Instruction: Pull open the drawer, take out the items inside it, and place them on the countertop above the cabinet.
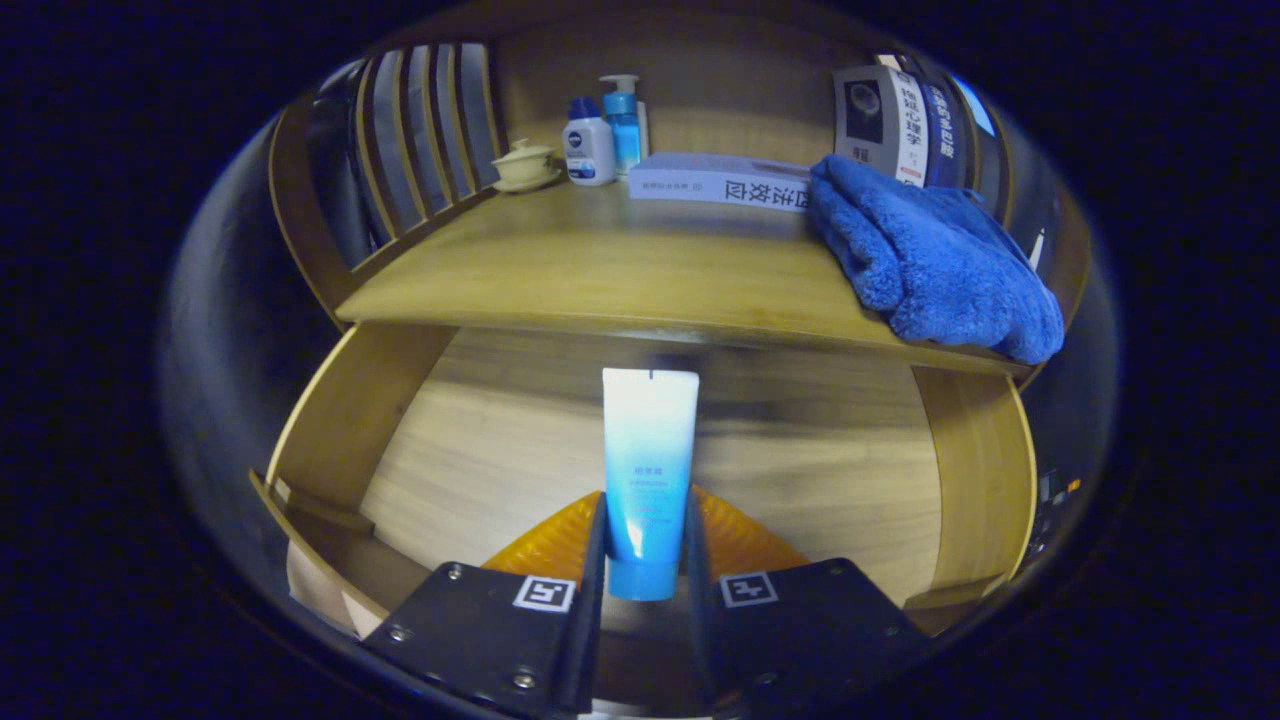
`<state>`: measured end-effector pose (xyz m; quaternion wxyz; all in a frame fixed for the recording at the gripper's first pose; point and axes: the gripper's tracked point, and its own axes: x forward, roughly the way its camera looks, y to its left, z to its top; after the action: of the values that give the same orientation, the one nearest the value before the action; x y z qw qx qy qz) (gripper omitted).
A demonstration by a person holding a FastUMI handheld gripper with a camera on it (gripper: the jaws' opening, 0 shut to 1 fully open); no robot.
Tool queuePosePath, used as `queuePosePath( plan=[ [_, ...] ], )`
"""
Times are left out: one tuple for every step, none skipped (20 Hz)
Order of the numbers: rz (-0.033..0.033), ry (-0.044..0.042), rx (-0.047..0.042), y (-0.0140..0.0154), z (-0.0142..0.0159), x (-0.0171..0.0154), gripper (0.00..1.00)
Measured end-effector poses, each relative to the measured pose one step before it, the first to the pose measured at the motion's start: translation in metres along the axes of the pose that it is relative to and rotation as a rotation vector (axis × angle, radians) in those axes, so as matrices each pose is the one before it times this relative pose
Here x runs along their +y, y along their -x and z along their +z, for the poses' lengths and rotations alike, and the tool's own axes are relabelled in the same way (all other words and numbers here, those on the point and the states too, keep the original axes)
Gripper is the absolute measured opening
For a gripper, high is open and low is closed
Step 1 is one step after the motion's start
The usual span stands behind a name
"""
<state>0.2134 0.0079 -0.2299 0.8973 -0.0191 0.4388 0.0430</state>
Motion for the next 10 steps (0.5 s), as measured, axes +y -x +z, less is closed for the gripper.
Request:
queuePosePath(
  plan=[
    [0.01001,-0.00634,-0.01498,0.00335,0.00104,0.00206,0.38],
    [0.01361,-0.00738,-0.0169,0.00364,0.00082,0.0035,0.38],
    [0.0091,-0.00728,-0.01557,0.00276,0.001,0.00215,0.38],
    [0.00601,-0.00597,-0.01545,0.00324,0.00026,0.00156,0.38],
    [0.00808,-0.00681,-0.01969,0.00277,0.00221,0.00148,0.38],
    [0.01505,-0.00928,-0.02885,0.00334,0.00417,0.00434,0.38],
    [0.00935,-0.01137,-0.0235,0.0031,0.00421,0.00308,0.38],
    [-0.00005,-0.01048,-0.0203,0.00203,0.00459,0.00019,0.38],
    [0.00205,-0.00727,-0.01494,0.00209,0.00549,0.00069,0.38],
    [0.00167,-0.00306,-0.00737,0.00133,0.00382,0.0014,0.38]
  ],
)
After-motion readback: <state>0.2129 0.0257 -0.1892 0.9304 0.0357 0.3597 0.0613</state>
